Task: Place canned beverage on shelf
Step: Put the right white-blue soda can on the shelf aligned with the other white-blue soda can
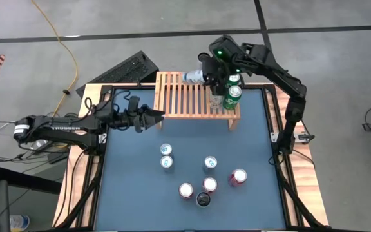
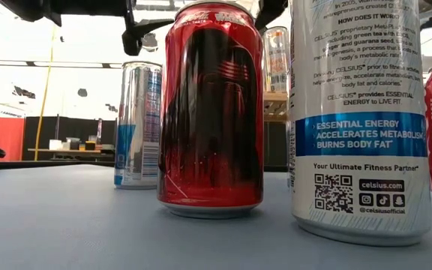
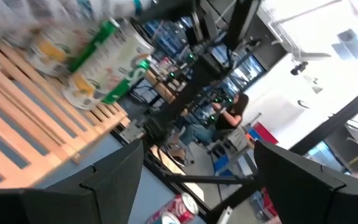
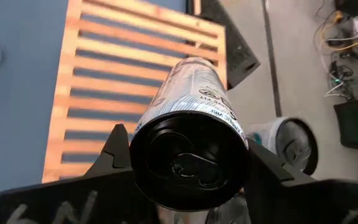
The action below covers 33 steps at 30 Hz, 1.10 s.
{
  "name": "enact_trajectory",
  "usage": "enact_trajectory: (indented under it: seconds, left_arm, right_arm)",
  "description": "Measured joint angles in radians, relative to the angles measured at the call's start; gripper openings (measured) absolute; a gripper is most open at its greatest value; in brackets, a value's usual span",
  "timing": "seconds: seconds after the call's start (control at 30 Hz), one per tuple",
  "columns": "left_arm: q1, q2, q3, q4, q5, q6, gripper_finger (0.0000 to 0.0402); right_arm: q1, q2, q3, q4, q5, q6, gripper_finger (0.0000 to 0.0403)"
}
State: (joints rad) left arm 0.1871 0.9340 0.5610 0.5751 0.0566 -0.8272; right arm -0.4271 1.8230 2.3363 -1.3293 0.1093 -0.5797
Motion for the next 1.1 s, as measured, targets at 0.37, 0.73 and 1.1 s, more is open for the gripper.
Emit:
enact_trajectory:
  seconds: [0.37, 0.73, 1.1]
  left_arm:
    - [0.075, 0.0, 0.044, 0.052, -0.082, 0.212, 0.0293]
    - [0.109, 0.241, 0.693, -0.71, -0.041, 0.911, 0.0293]
    - [0.12, 0.581, 1.124, -1.071, -0.069, 1.25, 0.0293]
  right_arm:
    - [0.078, -0.026, 0.021, -0.03, -0.008, -0.012, 0.0154]
    - [0.123, -0.024, 0.02, -0.031, -0.005, 0.003, 0.0154]
    - [0.134, -0.024, 0.02, -0.054, -0.005, 0.003, 0.0154]
